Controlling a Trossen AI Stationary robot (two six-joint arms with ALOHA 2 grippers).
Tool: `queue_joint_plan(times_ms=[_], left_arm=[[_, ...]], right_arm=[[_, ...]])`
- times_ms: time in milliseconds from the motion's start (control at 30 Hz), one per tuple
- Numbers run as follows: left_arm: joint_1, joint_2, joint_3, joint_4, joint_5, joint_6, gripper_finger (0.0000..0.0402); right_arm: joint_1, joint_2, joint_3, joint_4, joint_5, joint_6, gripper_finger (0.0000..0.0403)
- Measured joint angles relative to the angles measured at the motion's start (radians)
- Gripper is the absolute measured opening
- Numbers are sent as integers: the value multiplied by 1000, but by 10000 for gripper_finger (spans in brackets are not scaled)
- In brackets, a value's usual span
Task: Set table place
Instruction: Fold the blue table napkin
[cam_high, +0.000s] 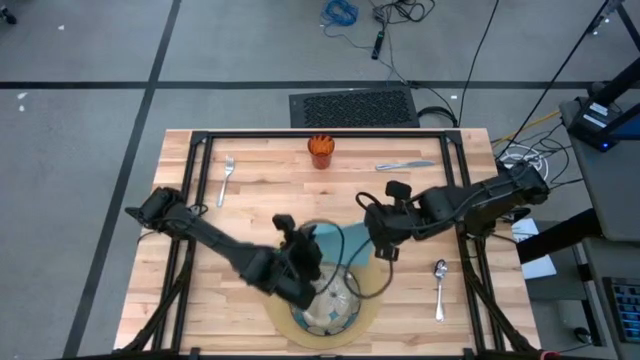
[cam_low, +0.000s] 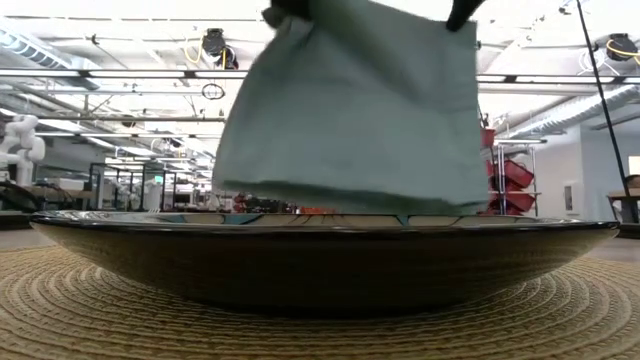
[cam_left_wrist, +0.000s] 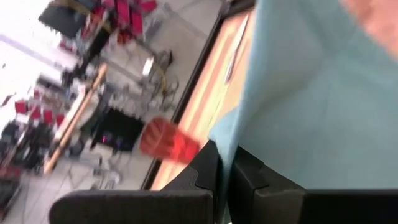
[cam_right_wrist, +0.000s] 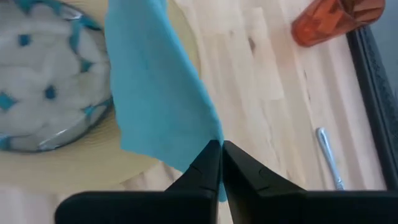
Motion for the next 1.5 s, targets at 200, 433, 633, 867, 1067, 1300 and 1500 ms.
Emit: queue_joint_plan(times_ms=[200, 433, 633, 867, 1067, 1300, 1500], left_arm=[[91, 0, -7, -53, 136, 34, 0], [206, 0, -89, -48, 253, 137, 0], [276, 0, -194, 26, 277, 256, 0], [348, 1, -263, 202, 319, 434, 0], [387, 1, -274, 244, 377, 475, 0], [419, 1, -274, 293, 395, 535, 0], [455, 1, -274, 313, 398, 554, 0]], right_arm=[[-120, 0, -82, 113, -20, -119, 0], [-271, -1, -206, 298, -98, -254, 0], [-343, 0, -304, 371, -109, -284, 0], [-339, -1, -418, 532, -165, -251, 0], [-323, 0, -507, 656, -213, -205, 0], [-343, 0, -530, 681, -202, -206, 0], [-387, 0, -530, 668, -128, -237, 0]])
